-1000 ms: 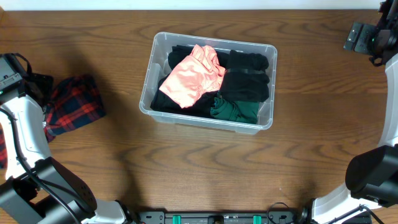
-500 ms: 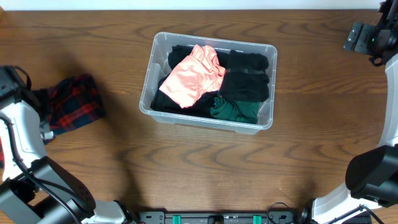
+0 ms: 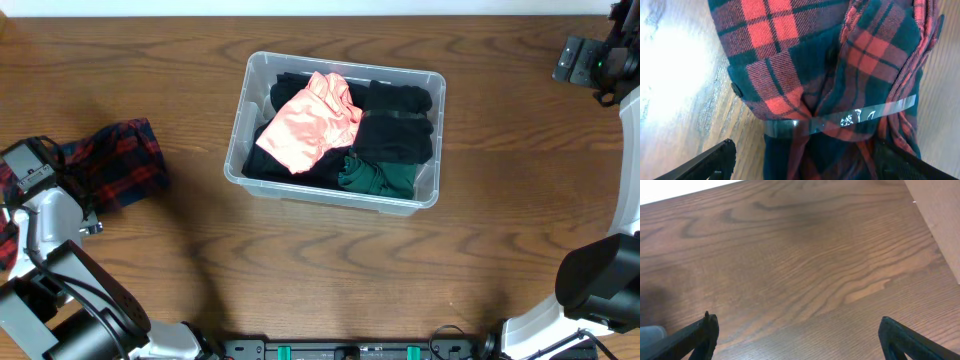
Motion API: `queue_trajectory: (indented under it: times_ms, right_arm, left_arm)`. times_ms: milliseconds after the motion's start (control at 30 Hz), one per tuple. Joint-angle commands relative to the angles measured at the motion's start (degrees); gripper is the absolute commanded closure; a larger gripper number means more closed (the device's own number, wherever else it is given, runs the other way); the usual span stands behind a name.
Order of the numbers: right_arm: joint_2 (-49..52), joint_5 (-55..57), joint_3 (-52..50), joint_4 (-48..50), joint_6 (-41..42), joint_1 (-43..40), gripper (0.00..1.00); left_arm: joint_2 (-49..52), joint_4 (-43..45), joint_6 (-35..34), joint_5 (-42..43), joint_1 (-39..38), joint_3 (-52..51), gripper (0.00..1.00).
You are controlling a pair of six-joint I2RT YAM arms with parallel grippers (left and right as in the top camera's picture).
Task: Pack container
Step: 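Lower the left gripper onto the plaid shirt and grasp it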
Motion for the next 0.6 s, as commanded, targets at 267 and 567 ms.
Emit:
queue_trajectory:
  times_ms: [267,567]
  right_arm:
    - [0.48,-0.22,-0.39,-0.11,0.79,-0.26,0.01]
    - [0.48,-0.22,-0.39,-0.11,0.79,-0.26,0.01]
  left_arm:
    - [11.30,3.61,-6.56,1.14,0.28,-0.07,0.12]
    - [12.24,3.78,-6.29,1.11,0.35,-0.07,0.70]
